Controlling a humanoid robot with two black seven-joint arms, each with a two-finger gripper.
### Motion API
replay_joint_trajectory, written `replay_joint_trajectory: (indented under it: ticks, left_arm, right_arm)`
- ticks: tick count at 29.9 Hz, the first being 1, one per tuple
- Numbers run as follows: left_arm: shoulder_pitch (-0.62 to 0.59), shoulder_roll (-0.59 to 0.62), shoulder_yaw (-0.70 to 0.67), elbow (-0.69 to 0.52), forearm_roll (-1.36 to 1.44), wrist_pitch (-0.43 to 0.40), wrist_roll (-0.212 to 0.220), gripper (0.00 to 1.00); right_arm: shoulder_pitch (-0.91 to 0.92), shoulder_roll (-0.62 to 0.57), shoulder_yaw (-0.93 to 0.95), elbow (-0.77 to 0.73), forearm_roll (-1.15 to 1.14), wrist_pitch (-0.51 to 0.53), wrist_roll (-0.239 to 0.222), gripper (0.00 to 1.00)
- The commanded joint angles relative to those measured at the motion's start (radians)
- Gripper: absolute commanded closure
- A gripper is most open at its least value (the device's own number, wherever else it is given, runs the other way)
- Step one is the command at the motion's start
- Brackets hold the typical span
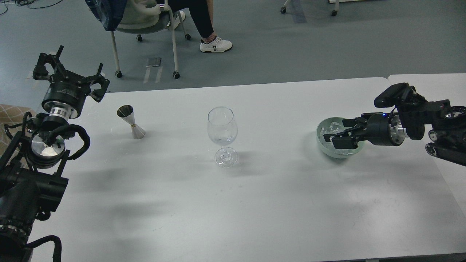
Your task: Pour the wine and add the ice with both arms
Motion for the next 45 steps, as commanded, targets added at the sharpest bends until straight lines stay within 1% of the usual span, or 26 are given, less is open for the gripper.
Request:
replay_joint_trajectory:
  ticks: [1, 9, 20, 27, 32, 34, 45]
  left_arm:
    - [0.0, 0.0, -0.001, -0.001, 0.0, -0.002, 0.0, 0.03]
    - [0.001, -0.005, 0.0, 0.0, 0.002, -0.002, 0.0, 0.02]
    - [0.001, -0.014, -0.001, -0.011, 0.002, 0.003, 0.0, 0.02]
    - [0.004, -0.017, -0.001, -0.001, 0.0, -0.001, 0.0, 0.02]
    - [0.009, -0.016, -0.003, -0.001, 0.0, 0.0, 0.0, 0.02]
    - [0.01, -0.017, -0.005, -0.001, 0.0, 0.001, 0.0, 0.02]
    - [0.012, -0.016, -0.005, -0.003, 0.0, 0.001, 0.0, 0.02]
  right_arm:
    - [-0.006, 0.0, -0.004, -0.008, -0.006, 0.002, 0.0, 0.08]
    - [-0.046, 0.003, -0.004, -0.034, -0.009, 0.001, 0.0, 0.08]
    - [-0.048, 0.007, 0.0, -0.049, -0.008, -0.012, 0.0, 0.14]
    - [-0.048, 0.027, 0.0, -0.052, -0.008, -0.013, 0.0, 0.25]
    - [-0.054, 0.043, 0.0, -0.069, -0.006, -0.013, 0.0, 0.29]
    - [-0.057, 0.047, 0.0, -0.072, -0.006, -0.013, 0.0, 0.33]
    - [-0.063, 0.046, -0.001, -0.072, -0.006, -0.013, 0.0, 0.33]
